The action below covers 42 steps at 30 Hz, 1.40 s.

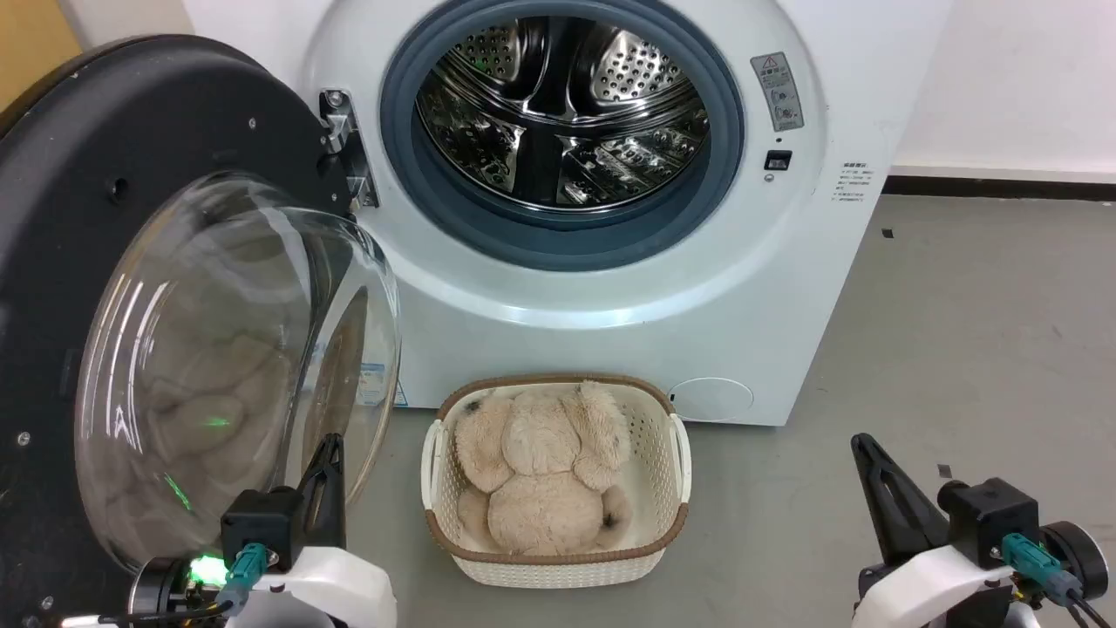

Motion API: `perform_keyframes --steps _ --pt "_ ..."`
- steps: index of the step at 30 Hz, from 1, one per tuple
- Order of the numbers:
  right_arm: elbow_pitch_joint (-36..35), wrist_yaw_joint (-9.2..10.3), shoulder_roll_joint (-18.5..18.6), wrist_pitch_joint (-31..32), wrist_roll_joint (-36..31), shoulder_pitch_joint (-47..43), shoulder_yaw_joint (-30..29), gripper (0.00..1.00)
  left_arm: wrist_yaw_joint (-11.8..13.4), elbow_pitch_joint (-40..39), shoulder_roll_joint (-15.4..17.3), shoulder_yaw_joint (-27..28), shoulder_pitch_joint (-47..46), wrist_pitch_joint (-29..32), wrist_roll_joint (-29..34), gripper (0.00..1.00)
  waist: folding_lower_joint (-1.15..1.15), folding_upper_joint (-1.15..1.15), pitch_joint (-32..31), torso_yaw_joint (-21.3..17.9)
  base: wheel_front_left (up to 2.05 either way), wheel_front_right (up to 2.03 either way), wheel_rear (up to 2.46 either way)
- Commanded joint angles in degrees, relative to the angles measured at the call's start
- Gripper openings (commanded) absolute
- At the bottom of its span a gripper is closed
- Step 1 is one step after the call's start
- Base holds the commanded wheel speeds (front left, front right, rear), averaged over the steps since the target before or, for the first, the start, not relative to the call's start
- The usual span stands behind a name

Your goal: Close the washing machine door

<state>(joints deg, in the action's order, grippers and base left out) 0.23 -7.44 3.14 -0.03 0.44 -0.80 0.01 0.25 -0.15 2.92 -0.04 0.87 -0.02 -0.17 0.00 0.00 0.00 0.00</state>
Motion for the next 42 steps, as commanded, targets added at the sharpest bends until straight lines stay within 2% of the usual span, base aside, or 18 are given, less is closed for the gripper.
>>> perform_keyframes --steps 1,23,24,40,41,42 --pt "-0.2 -0.05 -0.3 0.0 -0.4 0.8 0.0 0.0 -0.2 0.1 0.0 0.0 -0.9 0.0 0.2 0.0 0.0 0.0 0.0 0.0 0.0 0.0 0.0" --pt "-0.2 -0.05 -0.3 0.0 -0.4 0.8 0.0 0.0 -0.2 0.1 0.0 0.0 -0.9 0.0 0.2 0.0 0.0 0.0 0.0 0.0 0.0 0.0 0.0" --pt "0.0 0.0 0.0 0.0 0.0 0.0 0.0 1.0 0.0 0.0 0.0 0.0 0.0 0.0 0.0 1.0 0.0 0.0 0.0 0.0 0.0 0.0 0.0" --pt "0.3 0.0 0.0 -1.5 1.5 -0.1 -1.1 1.0 1.9 -0.4 0.1 -0.9 -0.3 -1.5 0.0 1.0 0.0 0.0 0.2 0.1 0.0 0.0 0.0" --pt "0.3 0.0 0.0 -1.6 1.6 -0.1 -1.2 1.0 2.0 -0.5 0.1 -1.0 -0.4 -1.6 0.1 0.72 0.0 0.0 0.2 0.2 0.0 0.0 0.0" --pt "0.3 -0.01 0.0 -1.7 1.7 -0.1 -1.3 1.0 2.1 -0.6 0.2 -1.1 -0.5 -1.7 0.1 0.17 0.0 0.0 0.2 0.2 0.0 0.0 0.0"
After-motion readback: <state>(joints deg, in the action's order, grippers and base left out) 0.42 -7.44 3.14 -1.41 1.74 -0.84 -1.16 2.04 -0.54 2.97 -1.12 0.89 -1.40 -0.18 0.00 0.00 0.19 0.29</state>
